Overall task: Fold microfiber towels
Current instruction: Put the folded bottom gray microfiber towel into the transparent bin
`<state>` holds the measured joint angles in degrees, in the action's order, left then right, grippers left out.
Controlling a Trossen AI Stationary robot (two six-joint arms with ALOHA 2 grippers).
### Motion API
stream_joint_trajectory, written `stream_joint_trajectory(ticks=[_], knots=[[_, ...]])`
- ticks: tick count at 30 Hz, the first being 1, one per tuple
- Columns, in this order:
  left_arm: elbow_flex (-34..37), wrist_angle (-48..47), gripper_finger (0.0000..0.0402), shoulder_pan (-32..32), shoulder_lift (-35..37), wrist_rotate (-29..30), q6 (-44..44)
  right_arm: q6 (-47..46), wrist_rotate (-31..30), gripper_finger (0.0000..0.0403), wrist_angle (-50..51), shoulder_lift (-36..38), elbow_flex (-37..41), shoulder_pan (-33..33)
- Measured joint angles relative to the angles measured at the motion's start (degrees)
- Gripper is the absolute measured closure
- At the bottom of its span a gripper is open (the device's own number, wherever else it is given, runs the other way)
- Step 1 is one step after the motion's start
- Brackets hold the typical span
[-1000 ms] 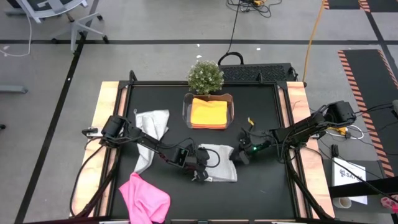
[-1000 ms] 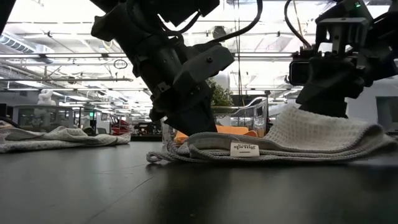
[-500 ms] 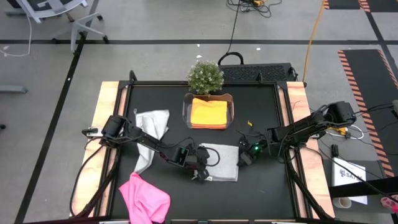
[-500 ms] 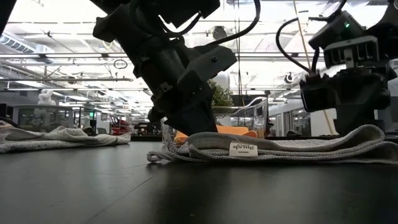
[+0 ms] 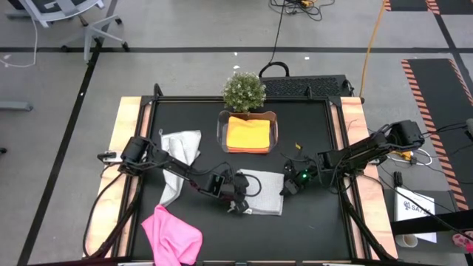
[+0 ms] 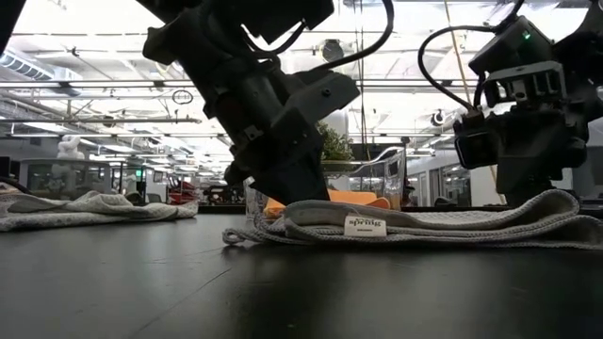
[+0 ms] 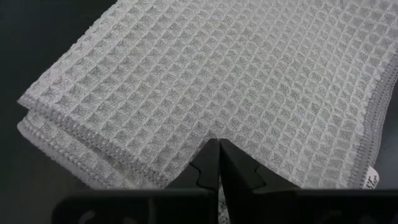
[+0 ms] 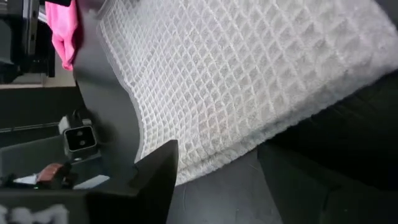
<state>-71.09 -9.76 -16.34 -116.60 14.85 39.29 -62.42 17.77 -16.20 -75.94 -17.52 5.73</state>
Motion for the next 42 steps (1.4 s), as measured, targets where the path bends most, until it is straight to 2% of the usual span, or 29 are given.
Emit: stream_joint_trajectory(ticks=[9,16,21,25,28,30,33,38,42], knots=[[0.0,0.0,0.0385,0.2,0.0,0.1,0.0,2.0,-10.0,0.0179,-1.0,-0.1,0.0,-0.1],[0.0,0.1,0.0385,0.2,0.0,0.1,0.0,1.8,-12.9,0.0183,-1.7,-0.1,0.0,-0.1],[0.0,-1.0,0.0385,0.2,1.7,1.1,1.5,1.6,-13.8,0.0217,-1.5,-0.2,0.1,-0.1],[0.0,-4.9,0.0385,0.0,6.6,5.6,3.9,1.5,-14.0,0.0255,-1.1,-0.2,0.1,-0.1],[0.0,-12.1,0.0385,0.1,9.4,8.0,11.6,1.7,-14.0,0.0281,-1.1,-0.2,0.1,-0.1],[-0.1,-16.5,0.0385,0.3,9.5,6.9,17.1,2.6,-14.0,0.0294,-1.4,-0.2,0.2,-0.1],[0.2,-20.1,0.0385,0.4,8.4,4.0,19.6,3.2,-13.9,0.0304,-2.3,-0.2,0.2,-0.1],[0.0,-18.4,0.0384,1.4,8.1,2.6,17.1,3.1,-13.6,0.0303,-2.6,-0.2,0.2,-0.1],[0.0,-15.9,0.0365,3.1,8.1,0.4,14.3,3.1,-13.3,0.0293,-2.8,-0.2,0.2,-0.1]])
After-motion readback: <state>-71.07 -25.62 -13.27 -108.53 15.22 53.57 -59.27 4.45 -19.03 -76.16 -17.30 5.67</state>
